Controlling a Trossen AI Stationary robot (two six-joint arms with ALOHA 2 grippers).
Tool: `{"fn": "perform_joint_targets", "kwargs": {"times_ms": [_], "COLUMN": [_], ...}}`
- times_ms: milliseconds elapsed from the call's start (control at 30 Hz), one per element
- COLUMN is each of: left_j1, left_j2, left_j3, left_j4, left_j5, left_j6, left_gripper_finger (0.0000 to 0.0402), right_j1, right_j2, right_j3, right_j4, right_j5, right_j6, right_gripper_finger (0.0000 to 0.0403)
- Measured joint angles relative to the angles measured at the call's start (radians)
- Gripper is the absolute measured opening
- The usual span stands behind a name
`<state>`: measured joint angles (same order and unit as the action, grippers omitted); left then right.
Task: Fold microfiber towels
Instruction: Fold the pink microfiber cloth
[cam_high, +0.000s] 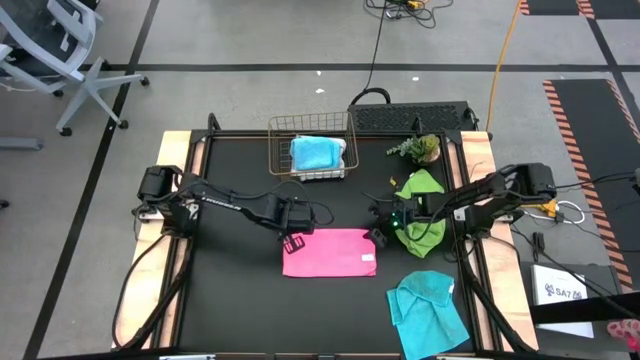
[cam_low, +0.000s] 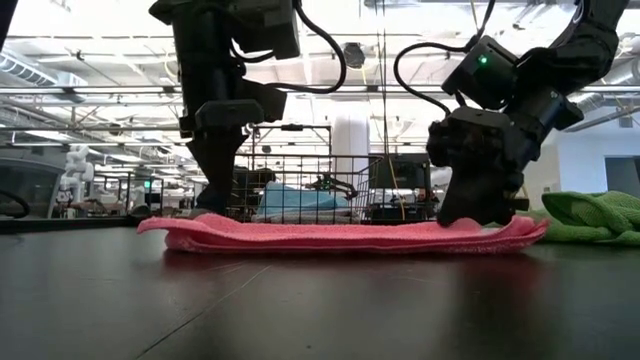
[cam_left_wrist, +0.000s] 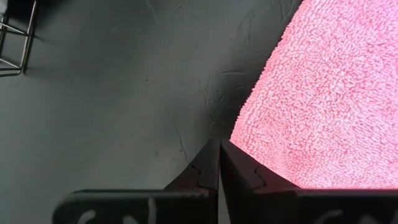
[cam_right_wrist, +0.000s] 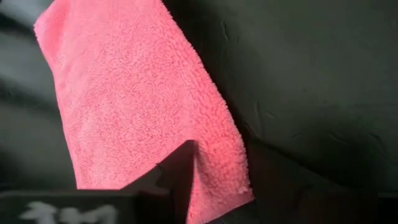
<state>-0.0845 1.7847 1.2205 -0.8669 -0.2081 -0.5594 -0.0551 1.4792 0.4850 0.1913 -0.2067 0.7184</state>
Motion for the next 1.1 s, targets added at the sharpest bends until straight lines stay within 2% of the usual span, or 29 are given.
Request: {"fn": "perform_joint_targets", "kwargs": {"times_ms": [200,233,567,733,900,1100], "left_j1": [0.0,0.0,-0.004,-0.006,-0.006,-0.007], "left_j2": [0.0,0.0,0.0,0.0,0.0,0.0], "left_j3": [0.0,0.0,0.0,0.0,0.0,0.0], "left_j4": [0.0,0.0,0.01,0.039,0.069,0.066], "left_j5": [0.022,0.026,0.053,0.053,0.054,0.054], "left_j6": [0.0,0.0,0.0,0.005,0.005,0.005], "left_gripper_finger": [0.0017,0.0017,0.0017,0.0017,0.0017,0.0017], "right_j1": [0.001,0.002,-0.002,-0.006,-0.011,-0.011], "right_j2": [-0.01,-0.018,-0.181,-0.227,-0.205,-0.116], "right_j3": [-0.002,-0.002,0.0,0.067,0.166,0.303], "right_j4": [-0.021,-0.035,-0.292,-0.408,-0.492,-0.6], "right_j5": [-0.039,-0.047,-0.032,-0.002,-0.004,-0.004], "right_j6": [0.016,0.007,0.031,0.008,0.0,0.0], "right_gripper_finger": [0.0019,0.001,0.0002,0.0001,0.0001,0.0001]}}
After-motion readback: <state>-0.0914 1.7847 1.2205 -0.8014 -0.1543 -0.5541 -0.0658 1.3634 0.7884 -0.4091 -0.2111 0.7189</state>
